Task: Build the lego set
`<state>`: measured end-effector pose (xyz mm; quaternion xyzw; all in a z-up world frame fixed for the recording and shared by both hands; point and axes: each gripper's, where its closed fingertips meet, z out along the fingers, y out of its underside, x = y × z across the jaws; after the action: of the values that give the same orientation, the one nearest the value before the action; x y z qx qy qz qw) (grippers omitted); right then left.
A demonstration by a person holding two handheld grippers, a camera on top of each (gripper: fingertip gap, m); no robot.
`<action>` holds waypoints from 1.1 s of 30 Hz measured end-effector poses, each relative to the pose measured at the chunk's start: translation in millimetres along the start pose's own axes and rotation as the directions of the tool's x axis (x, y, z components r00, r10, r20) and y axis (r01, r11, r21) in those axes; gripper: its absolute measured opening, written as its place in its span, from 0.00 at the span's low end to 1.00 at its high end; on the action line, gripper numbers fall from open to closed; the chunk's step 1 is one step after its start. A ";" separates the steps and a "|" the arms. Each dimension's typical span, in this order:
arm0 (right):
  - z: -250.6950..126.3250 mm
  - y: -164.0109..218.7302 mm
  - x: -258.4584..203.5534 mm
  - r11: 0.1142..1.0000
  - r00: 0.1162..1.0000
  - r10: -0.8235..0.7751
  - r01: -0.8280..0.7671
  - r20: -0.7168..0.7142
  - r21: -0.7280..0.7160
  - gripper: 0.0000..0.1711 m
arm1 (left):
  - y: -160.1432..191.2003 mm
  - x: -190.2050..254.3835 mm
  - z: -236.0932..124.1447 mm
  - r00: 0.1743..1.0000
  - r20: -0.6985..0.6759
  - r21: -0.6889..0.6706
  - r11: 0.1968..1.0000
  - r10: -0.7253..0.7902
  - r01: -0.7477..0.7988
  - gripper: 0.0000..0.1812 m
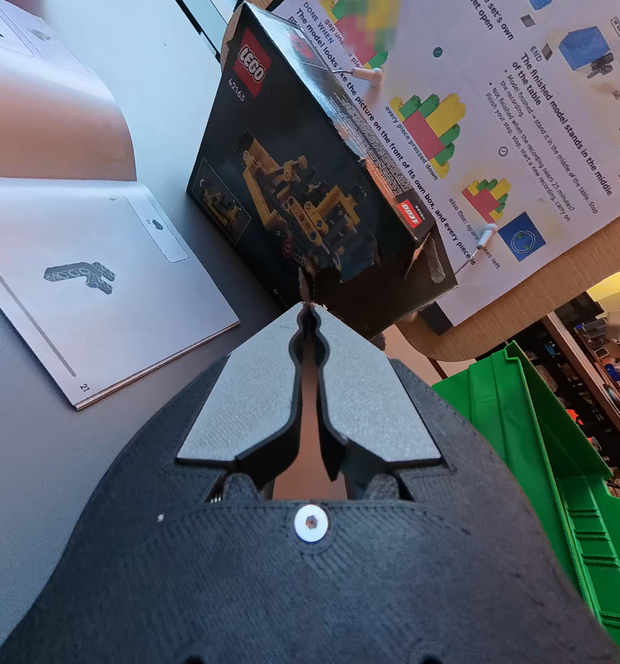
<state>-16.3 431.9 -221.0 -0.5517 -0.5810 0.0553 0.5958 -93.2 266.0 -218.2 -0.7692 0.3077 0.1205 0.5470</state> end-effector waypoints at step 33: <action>-3.2 -2.3 0.8 1.000 1.000 -0.009 0.009 -0.009 0.010 0.00 | -8.6 6.9 -5.1 1.000 -0.017 0.028 1.000 -0.007 0.007 0.00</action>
<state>-14.9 429.7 -217.8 -0.5461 -0.5807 0.0530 0.6014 -83.4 260.8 -213.3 -0.7635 0.3111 0.1080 0.5555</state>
